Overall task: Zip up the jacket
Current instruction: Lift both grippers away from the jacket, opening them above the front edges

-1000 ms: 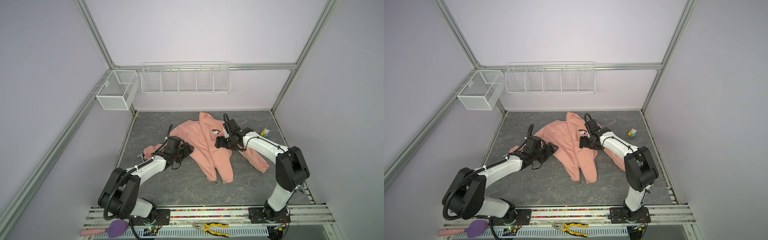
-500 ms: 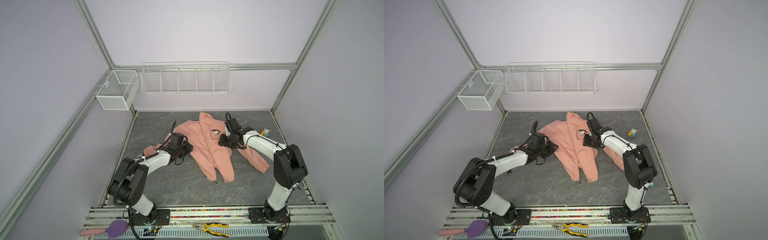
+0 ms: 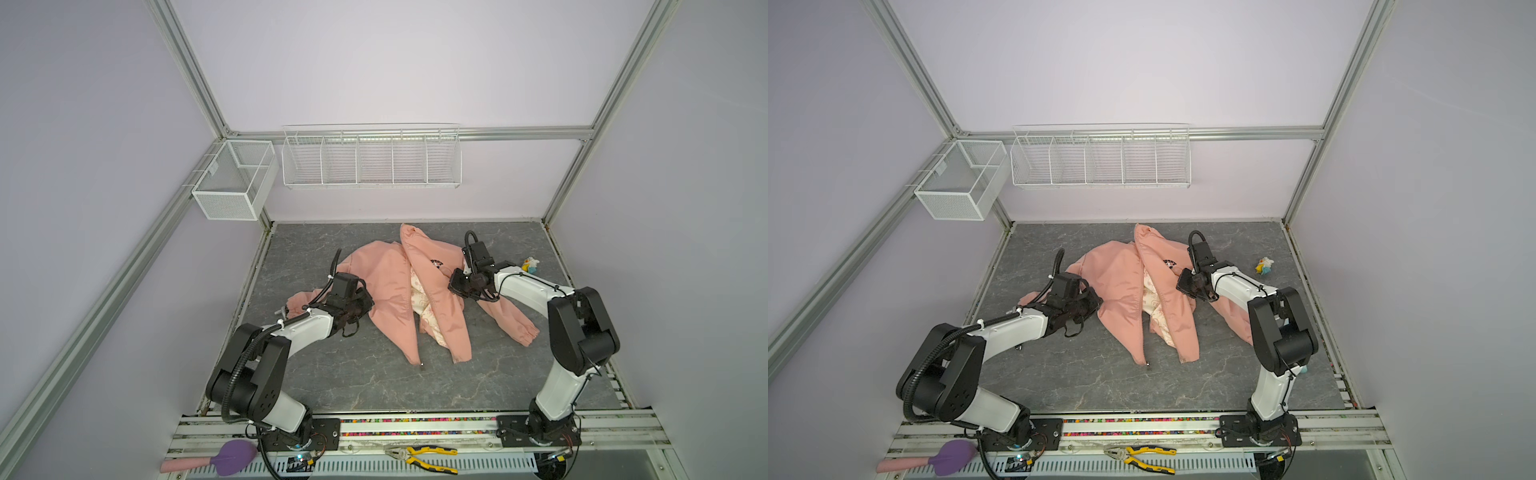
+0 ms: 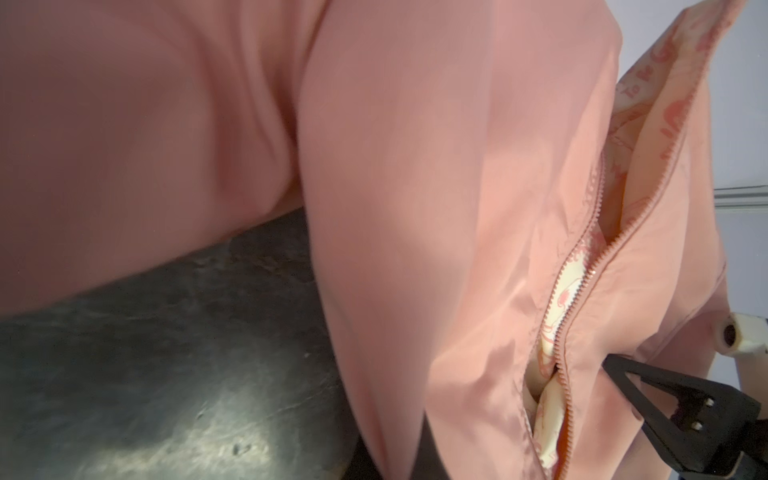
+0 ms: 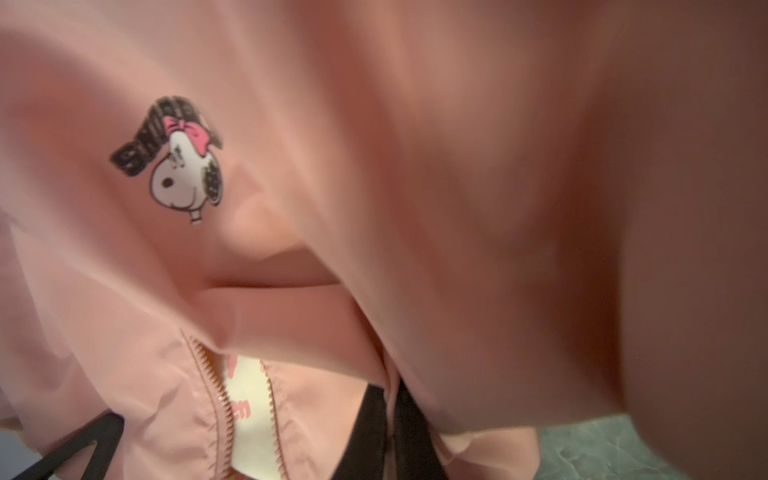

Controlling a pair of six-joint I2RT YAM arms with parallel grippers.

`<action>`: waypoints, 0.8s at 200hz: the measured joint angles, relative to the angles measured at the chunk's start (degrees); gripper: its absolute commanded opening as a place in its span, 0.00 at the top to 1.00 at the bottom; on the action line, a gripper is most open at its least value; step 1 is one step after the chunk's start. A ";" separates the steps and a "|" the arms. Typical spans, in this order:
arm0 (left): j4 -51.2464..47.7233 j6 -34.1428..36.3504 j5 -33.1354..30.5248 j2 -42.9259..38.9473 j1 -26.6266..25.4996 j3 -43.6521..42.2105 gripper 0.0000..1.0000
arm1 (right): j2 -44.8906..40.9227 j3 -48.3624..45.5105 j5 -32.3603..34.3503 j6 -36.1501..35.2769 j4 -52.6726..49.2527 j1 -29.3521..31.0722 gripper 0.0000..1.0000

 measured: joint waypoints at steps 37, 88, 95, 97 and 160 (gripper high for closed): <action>0.39 -1.53 -2.89 -4.85 0.37 -4.17 1.00 | -0.26 -1.38 0.74 4.15 1.86 -0.02 0.93; -2.21 -2.51 -7.50 -11.67 0.61 -5.81 0.60 | -2.99 -2.08 1.97 4.96 1.88 0.39 0.70; -3.63 -2.32 -7.76 -12.28 0.72 -5.51 0.53 | -3.43 -2.08 2.12 4.59 1.86 0.55 0.64; -4.07 -1.92 -7.82 -12.46 0.79 -5.40 0.52 | -3.61 -2.08 2.16 5.07 1.81 0.63 0.62; -19.76 3.58 -10.75 -23.10 0.90 0.85 0.26 | -16.92 -1.49 6.62 -2.38 -3.69 2.27 0.15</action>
